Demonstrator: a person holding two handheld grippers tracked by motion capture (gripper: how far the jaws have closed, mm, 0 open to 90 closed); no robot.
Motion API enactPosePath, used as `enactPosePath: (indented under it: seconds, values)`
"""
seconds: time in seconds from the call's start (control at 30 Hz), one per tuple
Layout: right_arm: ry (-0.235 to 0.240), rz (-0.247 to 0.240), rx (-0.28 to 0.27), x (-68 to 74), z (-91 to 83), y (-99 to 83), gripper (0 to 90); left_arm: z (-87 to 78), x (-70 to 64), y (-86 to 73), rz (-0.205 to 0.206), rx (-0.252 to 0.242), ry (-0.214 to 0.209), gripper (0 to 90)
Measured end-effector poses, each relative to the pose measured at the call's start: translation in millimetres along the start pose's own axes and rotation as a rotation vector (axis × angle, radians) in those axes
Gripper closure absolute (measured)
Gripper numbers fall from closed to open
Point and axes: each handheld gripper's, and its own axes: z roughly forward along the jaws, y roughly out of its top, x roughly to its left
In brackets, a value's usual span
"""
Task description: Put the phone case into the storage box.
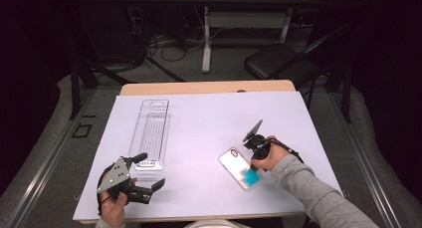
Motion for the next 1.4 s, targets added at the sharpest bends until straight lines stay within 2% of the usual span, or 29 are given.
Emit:
enactPosePath:
  seconds: [0.43,0.7,0.97,1.03,1.07,1.13,1.17,1.27,1.3,1.33,1.4]
  values:
    - [0.020,0.020,-0.011,-2.7,0.6,-3.3,87.7,0.8,-0.8,0.0,-0.008,0.000,0.001,0.3]
    - [0.021,0.029,-0.033,-3.4,-1.8,-4.9,87.6,2.8,-1.0,0.3,-0.017,0.009,-0.014,0.6]
    - [0.021,0.037,-0.056,-3.6,-6.0,-5.9,87.7,4.9,-1.1,1.4,-0.091,0.013,-0.021,0.7]
    - [0.019,0.036,-0.065,-3.7,-6.9,-6.1,87.7,5.4,-0.6,1.5,-0.111,0.027,-0.039,0.6]
    - [0.021,0.037,-0.066,-3.8,-7.6,-6.1,87.7,6.1,-0.9,1.3,-0.116,0.029,-0.031,0.6]
    - [0.021,0.042,-0.073,-3.8,-8.8,-6.2,87.7,6.4,0.7,1.6,-0.121,0.048,-0.065,0.6]
    - [0.021,0.042,-0.075,-3.9,-9.4,-6.3,87.7,7.3,-1.0,1.4,-0.123,0.040,-0.037,0.6]
    - [0.023,0.044,-0.082,-4.5,-11.0,-6.5,87.7,8.0,-1.7,1.7,-0.119,0.047,-0.046,0.3]
    - [0.026,0.061,-0.085,-4.0,-11.6,-6.5,87.7,8.3,-2.1,1.8,-0.117,0.049,-0.042,0.3]
    - [0.042,0.081,-0.144,-3.6,-8.5,-7.7,87.7,8.4,-2.2,1.8,-0.116,0.050,-0.043,0.3]
    - [0.039,0.083,-0.141,-3.7,-10.3,-7.1,87.7,8.7,-2.0,1.7,-0.117,0.052,-0.045,0.3]
